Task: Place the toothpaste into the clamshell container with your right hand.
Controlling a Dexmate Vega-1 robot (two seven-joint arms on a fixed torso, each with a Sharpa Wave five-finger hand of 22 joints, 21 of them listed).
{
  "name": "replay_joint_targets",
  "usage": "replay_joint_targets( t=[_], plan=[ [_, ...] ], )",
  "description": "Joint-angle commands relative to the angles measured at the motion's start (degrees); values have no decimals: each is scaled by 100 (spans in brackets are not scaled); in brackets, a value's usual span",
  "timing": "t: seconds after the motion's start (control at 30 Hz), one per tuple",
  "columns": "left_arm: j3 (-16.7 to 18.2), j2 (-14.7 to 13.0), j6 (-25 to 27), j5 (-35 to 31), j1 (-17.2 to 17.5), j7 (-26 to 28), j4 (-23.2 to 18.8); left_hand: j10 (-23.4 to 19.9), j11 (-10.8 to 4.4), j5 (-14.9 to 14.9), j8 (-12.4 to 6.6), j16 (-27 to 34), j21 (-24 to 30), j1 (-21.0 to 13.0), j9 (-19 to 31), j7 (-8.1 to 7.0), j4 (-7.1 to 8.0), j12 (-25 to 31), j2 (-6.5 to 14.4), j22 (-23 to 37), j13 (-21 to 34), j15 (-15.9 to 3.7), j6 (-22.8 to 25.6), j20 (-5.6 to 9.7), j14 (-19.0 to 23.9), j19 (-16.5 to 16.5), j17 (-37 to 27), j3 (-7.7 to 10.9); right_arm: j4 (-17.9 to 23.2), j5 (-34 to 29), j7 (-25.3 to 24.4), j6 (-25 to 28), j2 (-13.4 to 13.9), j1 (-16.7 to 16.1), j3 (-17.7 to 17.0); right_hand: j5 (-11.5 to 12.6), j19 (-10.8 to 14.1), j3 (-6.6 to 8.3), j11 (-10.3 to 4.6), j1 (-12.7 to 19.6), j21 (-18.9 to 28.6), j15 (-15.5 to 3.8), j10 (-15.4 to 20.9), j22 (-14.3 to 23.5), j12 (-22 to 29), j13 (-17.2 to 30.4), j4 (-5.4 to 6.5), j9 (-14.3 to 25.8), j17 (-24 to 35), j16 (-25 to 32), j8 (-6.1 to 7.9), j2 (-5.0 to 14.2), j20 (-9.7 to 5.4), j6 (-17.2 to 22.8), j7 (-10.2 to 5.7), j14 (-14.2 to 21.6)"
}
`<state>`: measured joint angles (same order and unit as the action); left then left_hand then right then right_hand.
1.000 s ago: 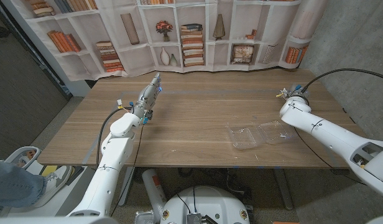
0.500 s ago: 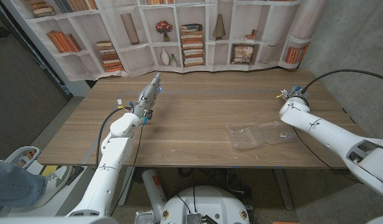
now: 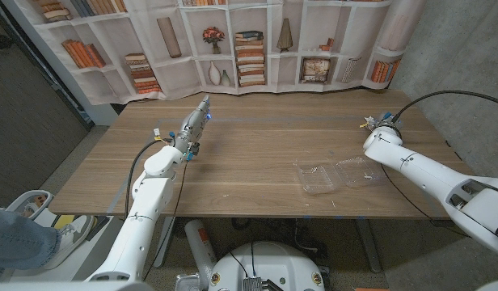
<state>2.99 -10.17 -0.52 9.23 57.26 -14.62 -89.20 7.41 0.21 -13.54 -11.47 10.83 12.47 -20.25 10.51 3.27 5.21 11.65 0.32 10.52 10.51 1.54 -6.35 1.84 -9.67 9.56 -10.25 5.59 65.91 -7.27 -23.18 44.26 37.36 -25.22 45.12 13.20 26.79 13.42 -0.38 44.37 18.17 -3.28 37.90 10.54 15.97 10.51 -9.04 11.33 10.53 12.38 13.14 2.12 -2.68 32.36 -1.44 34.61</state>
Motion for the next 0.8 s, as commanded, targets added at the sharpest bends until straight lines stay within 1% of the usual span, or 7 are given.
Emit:
replay_joint_targets(
  t=[0.03,0.17,0.43,0.57,0.63,0.77,0.8],
  plan=[
    [-12,-45,108,-33,37,43,-102,20,-69,5,15,-7,-6,-45,27,-31,-17,4,29,22,26,38,-38,135,-187,434,-27,-23,-293,35,-15,-144,-97,107,34,-17,94,30,4,65,0,-385,80,14,5,26,36,13,15,54,48,46,-237,122,1,117],
    [-21,-54,107,-34,19,31,-79,20,-46,6,15,-6,-6,-46,27,-29,-17,4,31,22,26,36,-41,128,-185,431,-27,-27,-380,39,-21,-175,-133,138,52,-42,171,60,-31,91,6,-467,190,19,18,25,65,15,23,97,54,112,-258,200,-26,292],
    [-32,-40,87,-25,-25,11,5,28,-55,7,20,-7,-9,-46,28,-35,-17,1,33,23,26,41,-52,122,-189,434,-28,-32,-502,28,-64,-206,-188,186,85,-85,303,91,-56,153,26,-537,391,24,52,24,63,16,14,110,89,139,-307,382,-85,460],
    [-28,-17,45,-9,-46,3,56,29,-56,7,19,-8,-11,-47,28,-30,-17,0,35,23,26,35,-52,121,-192,436,-28,-36,-477,19,-93,-174,-183,181,86,-110,385,126,-86,210,37,-600,543,28,78,23,61,17,10,118,125,180,-335,543,-113,577],
    [-41,-24,38,-24,-59,-9,71,33,-66,8,18,-8,-13,-48,28,-31,-17,-1,35,24,27,39,-50,116,-193,440,-28,-38,-439,16,-94,-147,-167,174,86,-120,423,147,-133,239,44,-625,594,30,83,22,61,17,10,127,137,210,-359,606,-142,642],
    [-41,-4,4,-8,-82,-31,129,21,-74,8,17,-8,-13,-49,29,-37,-18,4,38,24,27,38,-49,116,-194,439,-28,-42,-365,11,-124,-111,-136,151,68,-152,483,173,-130,279,48,-646,767,35,112,20,67,18,5,128,186,240,-383,816,-178,761],
    [-40,-3,-1,-1,-86,-43,141,30,-54,9,18,-7,-14,-50,29,-32,-18,0,39,24,27,41,-52,115,-193,440,-28,-44,-350,9,-134,-103,-131,146,64,-158,490,180,-134,283,47,-656,798,36,116,20,74,18,6,132,189,257,-387,842,-185,791]
  ],
)
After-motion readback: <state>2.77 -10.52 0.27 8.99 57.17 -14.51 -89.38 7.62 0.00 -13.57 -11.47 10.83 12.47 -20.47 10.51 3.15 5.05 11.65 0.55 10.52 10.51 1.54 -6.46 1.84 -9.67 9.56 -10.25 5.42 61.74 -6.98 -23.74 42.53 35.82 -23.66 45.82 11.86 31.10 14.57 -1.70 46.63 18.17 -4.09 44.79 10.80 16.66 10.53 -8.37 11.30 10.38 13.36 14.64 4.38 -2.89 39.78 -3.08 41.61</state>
